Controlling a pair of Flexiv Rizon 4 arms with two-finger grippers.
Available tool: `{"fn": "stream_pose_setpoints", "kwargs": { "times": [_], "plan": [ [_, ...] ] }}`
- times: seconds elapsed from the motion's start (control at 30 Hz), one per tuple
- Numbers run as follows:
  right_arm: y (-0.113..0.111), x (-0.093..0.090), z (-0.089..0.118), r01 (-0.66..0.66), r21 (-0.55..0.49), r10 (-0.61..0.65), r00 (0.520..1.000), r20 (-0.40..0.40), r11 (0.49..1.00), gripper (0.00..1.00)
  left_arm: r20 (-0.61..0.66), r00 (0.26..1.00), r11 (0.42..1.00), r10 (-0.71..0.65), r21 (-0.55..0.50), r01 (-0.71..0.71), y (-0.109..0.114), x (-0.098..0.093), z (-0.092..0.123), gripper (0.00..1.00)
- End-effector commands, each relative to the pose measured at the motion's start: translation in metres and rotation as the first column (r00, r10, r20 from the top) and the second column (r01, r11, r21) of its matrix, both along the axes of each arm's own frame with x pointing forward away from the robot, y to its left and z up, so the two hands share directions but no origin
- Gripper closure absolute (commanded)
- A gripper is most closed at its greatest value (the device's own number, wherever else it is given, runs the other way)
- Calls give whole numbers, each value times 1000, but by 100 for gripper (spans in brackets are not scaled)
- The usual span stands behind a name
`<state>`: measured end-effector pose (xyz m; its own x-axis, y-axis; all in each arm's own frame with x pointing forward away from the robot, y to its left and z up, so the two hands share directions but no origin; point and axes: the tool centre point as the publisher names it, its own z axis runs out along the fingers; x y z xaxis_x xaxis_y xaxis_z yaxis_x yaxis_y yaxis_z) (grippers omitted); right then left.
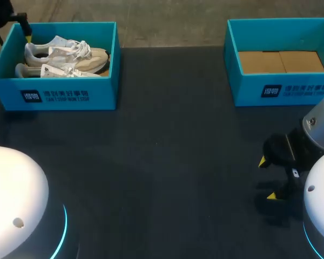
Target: Take the shoe out of the shoebox, open the shoe tongue, remove and reinsert the insole, then place the shoe into the shoebox
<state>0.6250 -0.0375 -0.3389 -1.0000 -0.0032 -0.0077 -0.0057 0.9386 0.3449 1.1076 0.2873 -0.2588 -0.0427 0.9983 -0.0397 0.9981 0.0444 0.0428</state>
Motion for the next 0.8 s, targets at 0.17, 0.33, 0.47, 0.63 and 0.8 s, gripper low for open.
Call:
{"fn": "stream_pose_setpoints", "kwargs": {
  "times": [0.17,0.33,0.47,0.63,0.8],
  "plan": [
    [1,-2,0,3,-5,-3,1000,3,1000,0,14,1000,1000,-25,18,25,0,-41,-4,0],
    [1,-2,0,3,-5,-3,1000,3,1000,0,-9,999,999,-36,23,37,1,-54,-12,0],
    [1,-2,0,3,-5,-3,1000,3,1000,0,-30,999,998,-44,39,45,1,-60,-22,0],
    [1,-2,0,3,-5,-3,1000,3,1000,0,-41,998,997,-45,62,48,0,-60,-36,0],
    [1,-2,0,3,-5,-3,1000,3,1000,0,-60,998,998,-31,59,34,-2,-56,-45,0]
  ]
}}
